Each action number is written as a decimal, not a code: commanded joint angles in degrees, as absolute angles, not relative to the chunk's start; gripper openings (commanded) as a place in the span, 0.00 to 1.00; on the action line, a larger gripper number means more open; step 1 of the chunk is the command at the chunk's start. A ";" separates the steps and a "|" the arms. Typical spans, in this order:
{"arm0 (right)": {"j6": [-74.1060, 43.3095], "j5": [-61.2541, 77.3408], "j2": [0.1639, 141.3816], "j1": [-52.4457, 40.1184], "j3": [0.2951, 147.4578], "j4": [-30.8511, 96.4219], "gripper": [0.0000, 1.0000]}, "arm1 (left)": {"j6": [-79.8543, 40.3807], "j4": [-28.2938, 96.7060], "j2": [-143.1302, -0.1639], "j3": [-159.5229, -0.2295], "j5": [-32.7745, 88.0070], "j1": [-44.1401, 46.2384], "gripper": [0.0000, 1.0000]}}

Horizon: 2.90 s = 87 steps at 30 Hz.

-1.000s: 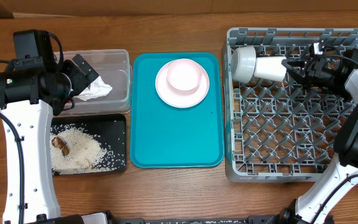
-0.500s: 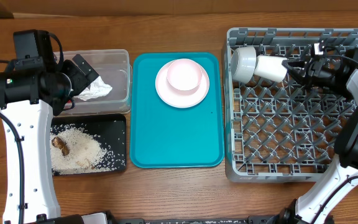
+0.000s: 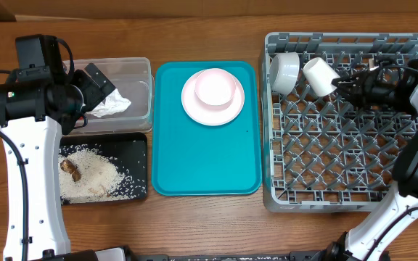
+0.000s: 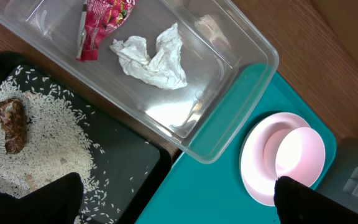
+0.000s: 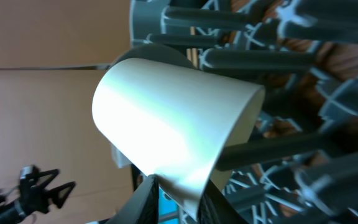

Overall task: Sort waste into correct bins and load items into the dishwasher
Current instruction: 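Lower the cup into the rack and open the right gripper, then withdraw the right gripper from the cup toward the rack's left edge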

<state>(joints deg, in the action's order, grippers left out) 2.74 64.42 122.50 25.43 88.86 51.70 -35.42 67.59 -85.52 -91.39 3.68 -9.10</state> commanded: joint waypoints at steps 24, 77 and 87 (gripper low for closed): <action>1.72 44.42 106.69 18.55 90.13 54.39 0.12 | -34.30 67.48 -85.95 -91.55 3.92 -9.26 1.00; -4.23 21.23 98.41 0.43 95.26 70.11 0.24 | -34.30 67.46 -85.95 -91.55 3.90 -9.26 1.00; -4.54 5.98 98.43 -14.96 94.41 72.86 0.36 | -34.28 67.48 -85.95 -91.55 3.90 -9.26 1.00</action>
